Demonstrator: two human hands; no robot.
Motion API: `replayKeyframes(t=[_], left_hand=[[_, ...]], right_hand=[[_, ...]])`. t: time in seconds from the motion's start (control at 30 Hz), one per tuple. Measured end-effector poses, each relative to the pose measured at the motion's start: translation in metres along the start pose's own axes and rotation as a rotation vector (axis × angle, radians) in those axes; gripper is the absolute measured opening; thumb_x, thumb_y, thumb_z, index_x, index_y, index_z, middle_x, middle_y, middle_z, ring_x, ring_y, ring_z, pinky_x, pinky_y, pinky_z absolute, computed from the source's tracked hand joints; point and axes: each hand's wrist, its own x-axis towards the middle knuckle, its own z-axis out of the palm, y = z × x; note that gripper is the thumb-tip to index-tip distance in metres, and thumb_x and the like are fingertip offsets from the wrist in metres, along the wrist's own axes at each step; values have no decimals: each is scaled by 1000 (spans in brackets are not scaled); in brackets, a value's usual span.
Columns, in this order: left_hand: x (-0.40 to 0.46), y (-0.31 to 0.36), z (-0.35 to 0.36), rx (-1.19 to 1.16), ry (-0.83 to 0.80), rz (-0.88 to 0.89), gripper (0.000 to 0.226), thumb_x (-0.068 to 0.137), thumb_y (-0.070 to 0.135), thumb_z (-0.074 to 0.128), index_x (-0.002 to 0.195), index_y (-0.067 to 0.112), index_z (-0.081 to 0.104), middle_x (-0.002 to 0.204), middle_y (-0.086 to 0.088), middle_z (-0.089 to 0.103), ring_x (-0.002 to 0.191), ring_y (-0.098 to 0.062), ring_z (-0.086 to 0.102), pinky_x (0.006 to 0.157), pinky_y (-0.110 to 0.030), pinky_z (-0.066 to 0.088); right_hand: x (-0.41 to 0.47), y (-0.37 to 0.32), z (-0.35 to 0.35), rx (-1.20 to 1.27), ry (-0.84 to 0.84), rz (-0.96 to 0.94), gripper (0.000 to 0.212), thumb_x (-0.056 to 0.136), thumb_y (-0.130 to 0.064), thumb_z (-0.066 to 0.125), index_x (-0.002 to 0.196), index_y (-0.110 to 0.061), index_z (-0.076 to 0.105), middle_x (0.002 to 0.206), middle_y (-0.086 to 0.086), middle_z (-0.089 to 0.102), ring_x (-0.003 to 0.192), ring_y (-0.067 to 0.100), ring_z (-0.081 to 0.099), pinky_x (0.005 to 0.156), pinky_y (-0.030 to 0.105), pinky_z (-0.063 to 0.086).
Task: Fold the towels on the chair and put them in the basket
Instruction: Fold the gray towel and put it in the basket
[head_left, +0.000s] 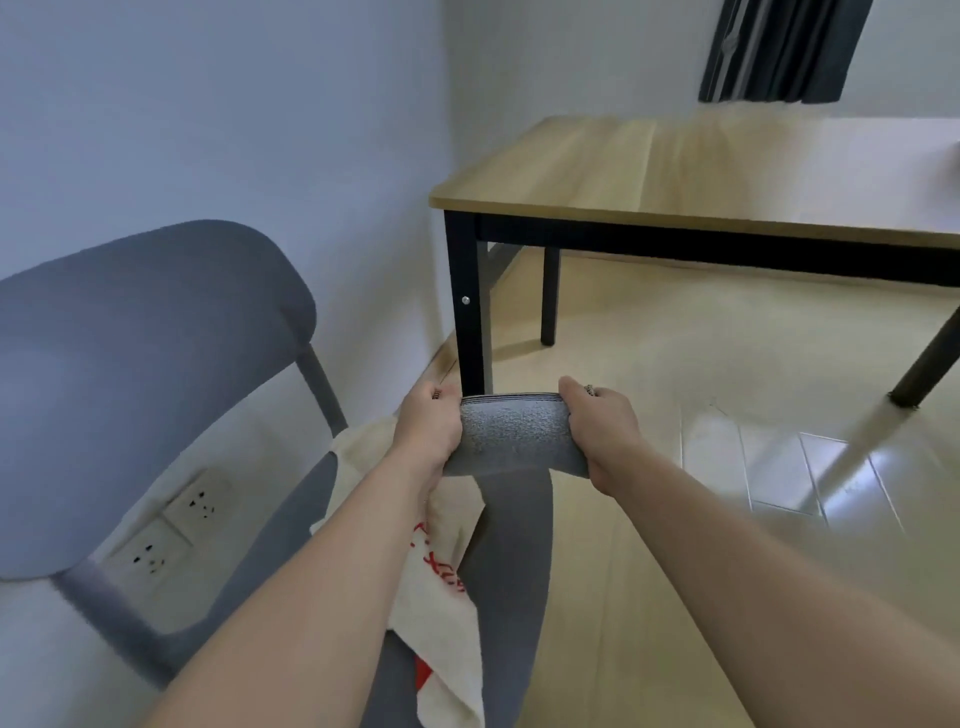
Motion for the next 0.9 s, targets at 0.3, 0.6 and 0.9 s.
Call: replayKeyframes(t=[0.3, 0.6, 0.9], left_hand=[[-45, 279, -7, 228, 13, -106, 35, 97, 44, 36, 92, 14, 55, 86, -3, 55, 74, -15, 49, 68, -34, 38], [-138, 480, 22, 156, -38, -56, 32, 99, 38, 41, 85, 10, 49, 72, 1, 46, 65, -14, 41, 57, -29, 31], [-159, 543, 166, 209, -84, -8, 35, 101, 38, 36, 88, 9, 52, 81, -1, 50, 71, -14, 46, 58, -30, 32]], right_hand=[[-41, -262, -98, -122, 6, 167, 42, 92, -52, 41, 94, -12, 56, 103, 7, 58, 98, 27, 56, 72, 32, 46], [-111, -431, -230, -49, 10, 157, 35, 94, -44, 49, 96, -10, 55, 89, 3, 56, 72, 16, 54, 54, 25, 41], [-44, -454, -381, -181, 20, 53, 50, 89, -54, 51, 86, -5, 61, 89, 11, 62, 81, 27, 59, 75, 34, 48]])
